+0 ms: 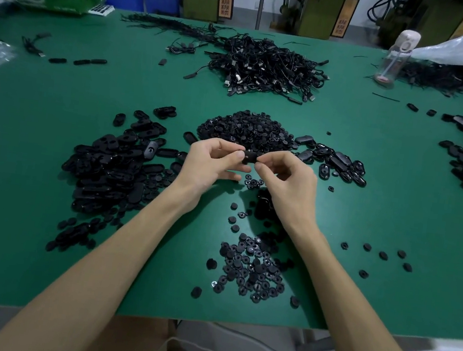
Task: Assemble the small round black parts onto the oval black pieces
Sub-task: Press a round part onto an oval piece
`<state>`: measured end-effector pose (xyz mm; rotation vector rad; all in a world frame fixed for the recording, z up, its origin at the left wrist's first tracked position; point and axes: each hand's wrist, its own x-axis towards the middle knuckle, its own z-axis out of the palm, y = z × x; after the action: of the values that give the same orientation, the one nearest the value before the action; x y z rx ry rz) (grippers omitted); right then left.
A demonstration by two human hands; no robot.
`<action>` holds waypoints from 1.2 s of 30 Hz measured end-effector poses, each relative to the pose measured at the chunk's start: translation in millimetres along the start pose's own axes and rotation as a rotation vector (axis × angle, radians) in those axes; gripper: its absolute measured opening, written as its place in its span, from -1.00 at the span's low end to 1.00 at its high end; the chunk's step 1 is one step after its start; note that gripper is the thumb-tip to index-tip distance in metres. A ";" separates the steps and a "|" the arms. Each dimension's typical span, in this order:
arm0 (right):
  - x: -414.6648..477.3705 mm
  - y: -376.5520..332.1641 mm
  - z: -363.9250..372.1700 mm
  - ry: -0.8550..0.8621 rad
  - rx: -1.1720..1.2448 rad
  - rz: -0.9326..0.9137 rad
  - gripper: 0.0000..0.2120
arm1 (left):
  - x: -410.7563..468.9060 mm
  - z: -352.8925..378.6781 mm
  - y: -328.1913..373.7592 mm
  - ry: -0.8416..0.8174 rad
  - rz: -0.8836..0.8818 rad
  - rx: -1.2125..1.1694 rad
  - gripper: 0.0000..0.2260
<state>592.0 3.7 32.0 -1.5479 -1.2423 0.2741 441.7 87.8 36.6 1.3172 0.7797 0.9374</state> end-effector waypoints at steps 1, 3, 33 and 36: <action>0.2 -0.1 0.0 0.000 0.000 0.000 -0.95 | -0.3 0.8 -0.3 -0.008 0.019 0.024 -0.83; 0.3 -0.2 0.6 -0.003 -0.008 0.001 -0.95 | -0.9 2.4 -0.6 -0.036 0.047 0.048 -0.83; -3.5 0.7 6.4 -0.067 -0.201 -0.256 -0.70 | -0.3 3.8 -5.0 0.068 0.049 -0.048 -0.82; -2.8 -1.3 5.2 -0.022 -0.133 -0.240 -0.73 | -2.3 5.8 -1.8 0.044 0.059 -0.036 -0.83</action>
<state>586.4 4.3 29.8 -1.4916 -1.4734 0.0537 446.1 83.1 35.3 1.2970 0.7581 1.0259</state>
